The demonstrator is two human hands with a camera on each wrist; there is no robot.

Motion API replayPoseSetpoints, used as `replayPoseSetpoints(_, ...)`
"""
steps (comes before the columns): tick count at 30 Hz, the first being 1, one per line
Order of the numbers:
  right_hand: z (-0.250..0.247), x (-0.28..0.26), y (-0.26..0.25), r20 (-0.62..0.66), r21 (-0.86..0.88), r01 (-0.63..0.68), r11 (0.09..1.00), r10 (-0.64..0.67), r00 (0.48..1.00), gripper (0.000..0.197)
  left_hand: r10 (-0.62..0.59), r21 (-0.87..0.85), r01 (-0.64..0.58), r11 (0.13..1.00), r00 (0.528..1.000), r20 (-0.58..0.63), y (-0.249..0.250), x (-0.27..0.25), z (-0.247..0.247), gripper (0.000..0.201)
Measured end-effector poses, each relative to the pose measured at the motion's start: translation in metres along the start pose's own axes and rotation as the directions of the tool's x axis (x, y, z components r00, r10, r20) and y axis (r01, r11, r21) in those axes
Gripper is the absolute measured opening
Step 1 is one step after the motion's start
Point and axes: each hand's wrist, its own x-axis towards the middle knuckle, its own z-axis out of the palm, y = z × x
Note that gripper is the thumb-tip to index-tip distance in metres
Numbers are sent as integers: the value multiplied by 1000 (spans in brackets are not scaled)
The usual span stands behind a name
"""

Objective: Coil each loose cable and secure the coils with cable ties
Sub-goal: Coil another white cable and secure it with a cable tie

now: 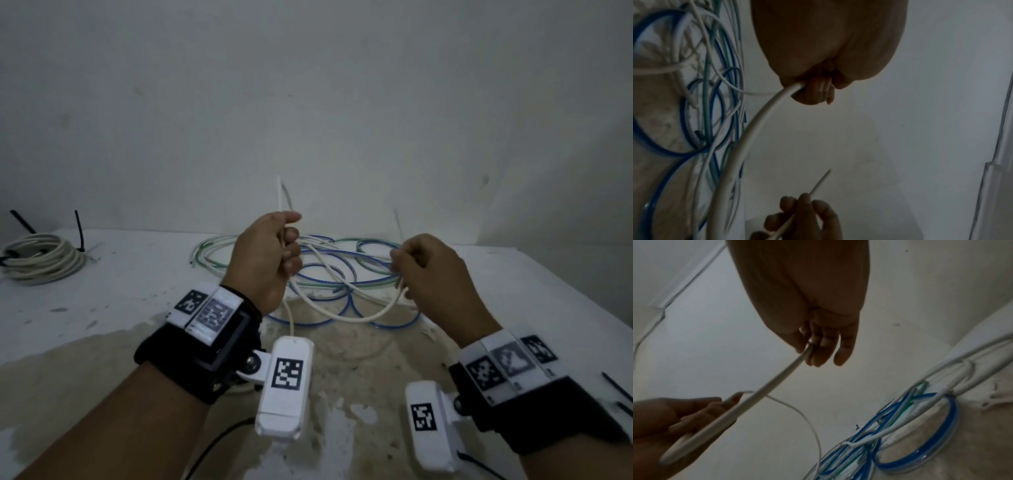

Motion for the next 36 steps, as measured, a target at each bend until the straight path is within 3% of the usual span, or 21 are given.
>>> replayPoseSetpoints(1, 4, 1, 1, -26, 15, 42, 999, -42, 999, 5, -20, 9, 20, 1000, 1000, 24, -5, 0, 0, 24)
replayPoseSetpoints(3, 13, 1, 3, -20, 11, 94, 996, -94, 995, 13, -52, 2, 52, 999, 997, 54, -15, 0, 0, 26)
replayPoseSetpoints(6, 25, 0, 14, -57, -168, 236, 957, -248, 967, 14, -87, -11, 88, 996, 993, 86, -26, -2, 1, 28)
replayPoseSetpoints(9, 30, -3, 22, -96, -291, 258, 921, -296, 950, 21, -133, -64, 141, 988, 984, 116, -36, -4, -2, 26)
replayPoseSetpoints(11, 30, -5, 20, -80, -241, 213, 947, -238, 968, 22, -161, -139, 180, 974, 977, 140, -40, -4, -5, 24)
replayPoseSetpoints(13, 30, -6, 16, -30, 18, 62, 998, -61, 998, 22, -179, -199, 211, 957, 970, 166, -44, -4, -7, 23)
replayPoseSetpoints(15, 31, -8, 11, 60, 346, -158, 925, 146, 987, 26, -195, -210, 235, 949, 961, 195, -48, -5, -8, 22)
replayPoseSetpoints(17, 36, -12, 11, 121, 416, -231, 880, 198, 973, 28, -197, -180, 239, 954, 954, 226, -53, -7, -6, 20)
replayPoseSetpoints(19, 44, -13, 14, 180, 524, -307, 794, 248, 952, 8, -181, -138, 219, 966, 953, 244, -57, -11, -3, 20)
replayPoseSetpoints(21, 51, -15, 16, 247, 630, -405, 663, 324, 913, 20, -171, -92, 200, 975, 952, 255, -61, -15, 1, 19)
replayPoseSetpoints(23, 52, -15, 19, 279, 632, -453, 628, 361, 890, 14, -172, -74, 198, 977, 948, 270, -63, -18, 5, 20)
replayPoseSetpoints(24, 52, -15, 22, 290, 631, -466, 621, 368, 883, 23, -166, -79, 194, 978, 948, 272, -64, -18, 6, 20)
replayPoseSetpoints(29, 50, -15, 20, 445, 694, -595, 405, 408, 797, 23, -131, -123, 163, 979, 964, 233, -64, -22, 9, 21)
replayPoseSetpoints(31, 50, -17, 21, 499, 670, -635, 385, 399, 769, 24, -136, -139, 167, 976, 968, 211, -65, -23, 10, 21)
replayPoseSetpoints(34, 51, -20, 21, 489, 673, -611, 417, 368, 791, 24, -128, -81, 142, 987, 979, 156, -64, -22, 8, 22)
replayPoseSetpoints(36, 52, -22, 22, 449, 706, -563, 430, 342, 825, 25, -67, 155, 48, 987, 991, 118, -63, -21, 3, 21)
